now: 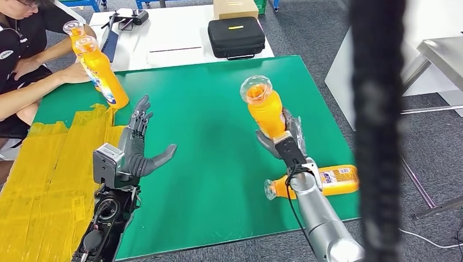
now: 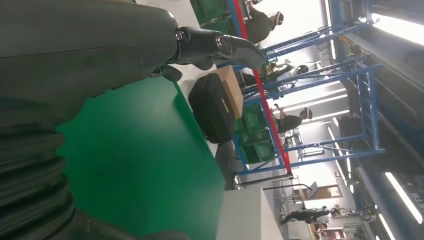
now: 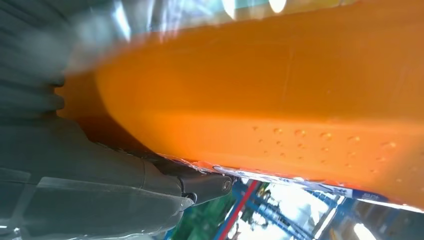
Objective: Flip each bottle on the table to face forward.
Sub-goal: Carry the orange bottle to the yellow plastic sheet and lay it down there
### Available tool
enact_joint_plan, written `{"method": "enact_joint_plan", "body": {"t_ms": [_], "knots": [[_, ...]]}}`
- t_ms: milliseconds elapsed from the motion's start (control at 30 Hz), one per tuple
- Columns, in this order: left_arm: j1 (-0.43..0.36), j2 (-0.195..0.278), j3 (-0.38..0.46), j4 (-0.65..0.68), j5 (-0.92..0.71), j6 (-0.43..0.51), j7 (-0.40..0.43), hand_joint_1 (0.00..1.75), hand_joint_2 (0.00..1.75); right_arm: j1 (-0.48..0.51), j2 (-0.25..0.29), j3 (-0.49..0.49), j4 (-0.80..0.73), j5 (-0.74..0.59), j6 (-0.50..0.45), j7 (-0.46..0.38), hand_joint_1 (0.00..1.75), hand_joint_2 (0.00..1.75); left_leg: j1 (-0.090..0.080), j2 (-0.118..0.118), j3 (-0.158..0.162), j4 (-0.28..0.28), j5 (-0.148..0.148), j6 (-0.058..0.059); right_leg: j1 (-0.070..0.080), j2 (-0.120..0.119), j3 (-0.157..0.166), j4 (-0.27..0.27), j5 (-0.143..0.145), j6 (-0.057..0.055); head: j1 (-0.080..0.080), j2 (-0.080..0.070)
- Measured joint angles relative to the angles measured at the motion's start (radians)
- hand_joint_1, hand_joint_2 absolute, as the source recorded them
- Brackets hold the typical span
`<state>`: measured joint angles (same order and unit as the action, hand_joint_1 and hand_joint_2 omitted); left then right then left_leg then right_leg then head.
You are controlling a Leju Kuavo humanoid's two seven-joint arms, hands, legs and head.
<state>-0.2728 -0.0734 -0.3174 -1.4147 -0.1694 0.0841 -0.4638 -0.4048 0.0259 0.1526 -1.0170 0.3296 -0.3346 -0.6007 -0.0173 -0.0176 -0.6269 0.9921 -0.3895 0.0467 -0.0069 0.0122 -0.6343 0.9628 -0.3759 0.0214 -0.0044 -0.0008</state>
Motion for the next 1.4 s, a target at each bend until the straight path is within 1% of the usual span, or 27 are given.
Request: {"method": "enact_joint_plan", "body": {"t_ms": [133,233,400,633,700,967,1400], "knots": [[0.0,0.008,-0.004,0.001,0.0,-0.013,0.004,0.0,1.75,-0.003,0.009,0.014,0.002,-0.024,0.029,-0.004,1.75,1.75,0.0,0.0,0.0,0.0,0.0,0.0,0.0,0.0,0.0,0.0,0.0,0.0,0.0,0.0],[0.0,0.012,-0.011,0.001,-0.002,-0.043,0.011,0.0,1.75,-0.006,0.021,0.028,0.01,-0.079,0.111,-0.012,1.75,1.75,0.0,0.0,0.0,0.0,0.0,0.0,0.0,0.0,0.0,0.0,0.0,0.0,0.0,0.0],[0.002,0.013,-0.028,-0.009,-0.009,-0.08,0.021,0.0,1.75,-0.011,0.06,0.073,0.033,-0.151,0.253,-0.031,1.75,1.75,0.0,0.0,0.0,0.0,0.0,0.0,0.0,0.0,0.0,0.0,0.0,0.0,0.0,0.0],[-0.001,0.011,-0.053,-0.033,-0.014,-0.121,0.046,0.0,1.75,-0.038,0.108,0.136,0.065,-0.236,0.431,-0.051,1.75,1.75,0.0,0.0,0.0,0.0,0.0,0.0,0.0,0.0,-0.001,0.0,0.0,0.0,0.0,0.0],[-0.005,0.008,-0.06,-0.033,-0.014,-0.132,0.05,0.0,1.75,-0.041,0.117,0.15,0.067,-0.253,0.464,-0.059,1.75,1.75,0.0,0.0,0.0,0.0,0.0,0.0,0.0,0.0,-0.001,0.0,0.0,0.0,0.0,0.0],[-0.014,-0.003,-0.068,-0.033,-0.013,-0.148,0.053,0.0,1.75,-0.041,0.134,0.184,0.068,-0.244,0.484,-0.06,1.75,1.75,0.0,0.0,-0.001,0.0,0.0,0.0,0.0,0.0,-0.001,0.0,0.0,0.0,0.0,0.0],[-0.018,-0.019,-0.083,-0.033,-0.014,-0.165,0.055,0.0,1.75,-0.05,0.154,0.218,0.081,-0.209,0.454,-0.052,1.75,1.75,0.0,0.0,-0.001,0.0,0.0,0.0,0.0,0.0,-0.001,0.0,0.0,0.0,0.0,0.0]]}}
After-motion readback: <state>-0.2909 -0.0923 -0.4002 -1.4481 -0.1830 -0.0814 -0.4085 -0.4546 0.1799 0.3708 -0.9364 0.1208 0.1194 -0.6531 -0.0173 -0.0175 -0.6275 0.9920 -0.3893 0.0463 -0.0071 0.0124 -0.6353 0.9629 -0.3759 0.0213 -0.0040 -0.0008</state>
